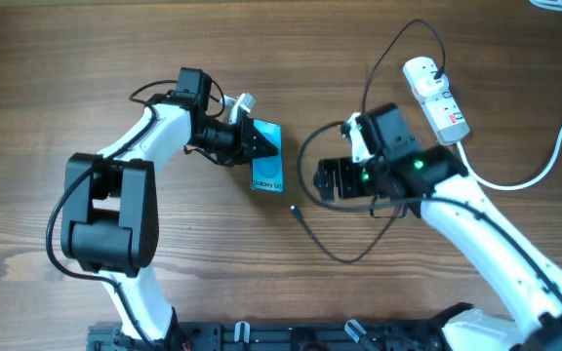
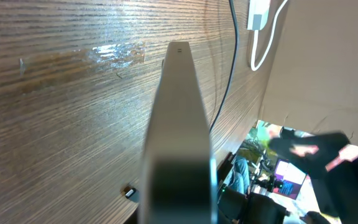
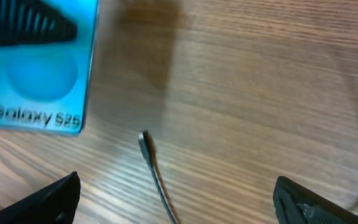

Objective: Plug charger to phone and switch on socket
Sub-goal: 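Release the phone from the right gripper and move it toward the cable, then grasp the black USB-C cable end with the right gripper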

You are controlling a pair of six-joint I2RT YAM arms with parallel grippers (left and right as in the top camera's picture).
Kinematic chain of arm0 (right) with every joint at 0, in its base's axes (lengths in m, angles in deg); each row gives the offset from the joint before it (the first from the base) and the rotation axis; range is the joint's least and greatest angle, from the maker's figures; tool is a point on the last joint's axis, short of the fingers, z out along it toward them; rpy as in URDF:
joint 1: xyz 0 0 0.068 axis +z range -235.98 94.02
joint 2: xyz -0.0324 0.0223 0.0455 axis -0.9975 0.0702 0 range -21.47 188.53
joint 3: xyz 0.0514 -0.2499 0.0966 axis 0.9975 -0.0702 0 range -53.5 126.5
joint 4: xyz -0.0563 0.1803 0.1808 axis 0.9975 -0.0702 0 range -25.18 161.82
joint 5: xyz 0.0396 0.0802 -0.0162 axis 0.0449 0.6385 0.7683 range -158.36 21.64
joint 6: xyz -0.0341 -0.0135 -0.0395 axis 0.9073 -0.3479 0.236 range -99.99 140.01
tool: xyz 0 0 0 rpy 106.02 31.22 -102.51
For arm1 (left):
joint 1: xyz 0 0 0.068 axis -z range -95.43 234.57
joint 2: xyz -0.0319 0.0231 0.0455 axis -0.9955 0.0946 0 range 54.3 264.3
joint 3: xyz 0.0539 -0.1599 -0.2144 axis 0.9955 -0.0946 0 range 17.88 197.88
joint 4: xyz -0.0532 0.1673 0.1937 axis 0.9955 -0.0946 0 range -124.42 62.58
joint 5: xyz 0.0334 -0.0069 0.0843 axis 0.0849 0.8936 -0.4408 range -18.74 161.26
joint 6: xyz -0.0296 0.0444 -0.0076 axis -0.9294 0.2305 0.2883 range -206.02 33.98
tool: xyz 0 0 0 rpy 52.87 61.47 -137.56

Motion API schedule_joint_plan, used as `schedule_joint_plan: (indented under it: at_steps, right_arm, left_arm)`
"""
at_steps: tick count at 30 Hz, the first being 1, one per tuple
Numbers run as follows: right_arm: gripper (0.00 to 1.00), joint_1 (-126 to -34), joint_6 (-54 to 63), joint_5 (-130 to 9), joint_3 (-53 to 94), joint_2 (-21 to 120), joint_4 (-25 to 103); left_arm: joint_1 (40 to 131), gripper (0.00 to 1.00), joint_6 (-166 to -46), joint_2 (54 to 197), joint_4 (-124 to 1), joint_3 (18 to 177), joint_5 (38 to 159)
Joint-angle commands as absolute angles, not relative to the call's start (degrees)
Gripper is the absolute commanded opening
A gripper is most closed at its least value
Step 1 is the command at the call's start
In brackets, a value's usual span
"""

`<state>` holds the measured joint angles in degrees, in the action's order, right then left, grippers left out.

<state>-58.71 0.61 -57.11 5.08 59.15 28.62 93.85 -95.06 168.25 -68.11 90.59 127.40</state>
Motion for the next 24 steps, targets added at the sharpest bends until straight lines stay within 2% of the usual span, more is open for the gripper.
schedule_joint_plan:
  at_steps: [1,2,4,5,6,7,9,10,11,17,24]
  right_arm:
    - [1.00,-57.44,0.42,-58.95,4.95,58.16,28.21]
    - [1.00,-57.44,0.83,-55.98,4.95,58.32,28.30]
    - [0.83,-57.42,3.63,-53.62,4.95,58.56,28.84]
    - [0.68,-57.42,5.03,-53.25,4.95,58.86,29.13]
    - [0.58,-57.29,5.14,-53.27,4.95,59.19,29.19]
    - [0.43,-56.79,6.30,-53.25,4.95,59.71,29.30]
    - [0.19,-54.60,8.57,-53.53,4.95,60.94,29.50]
    - [0.10,-53.57,9.27,-54.01,4.95,61.75,29.74]
    - [0.06,-52.06,9.47,-55.43,4.95,62.97,29.87]
    - [0.07,-44.26,9.40,-61.11,4.93,73.31,34.15]
    - [0.14,-43.45,12.57,-61.53,5.32,80.33,36.27]
  left_arm:
    - [93.68,0.04,-93.60,167.97,-67.98,90.94,128.37]
    - [93.68,0.04,-93.18,167.97,-67.98,90.96,128.39]
    - [93.39,0.04,-93.12,167.97,-67.96,90.96,128.37]
    - [93.11,0.04,-92.20,167.97,-67.96,90.96,128.30]
    - [92.87,0.04,-92.22,167.97,-67.96,90.96,127.60]
    - [92.52,0.04,-92.22,167.97,-68.00,90.96,127.12]
    - [91.91,0.04,-92.24,167.97,-68.26,90.96,127.12]
    - [91.80,0.04,-92.24,167.97,-68.35,90.96,127.12]
    - [91.80,0.04,-92.24,167.97,-68.26,90.96,127.12]
    - [91.80,0.04,-92.44,167.97,-67.69,90.96,125.15]
    - [91.80,0.04,-92.46,167.97,-67.76,90.96,125.17]
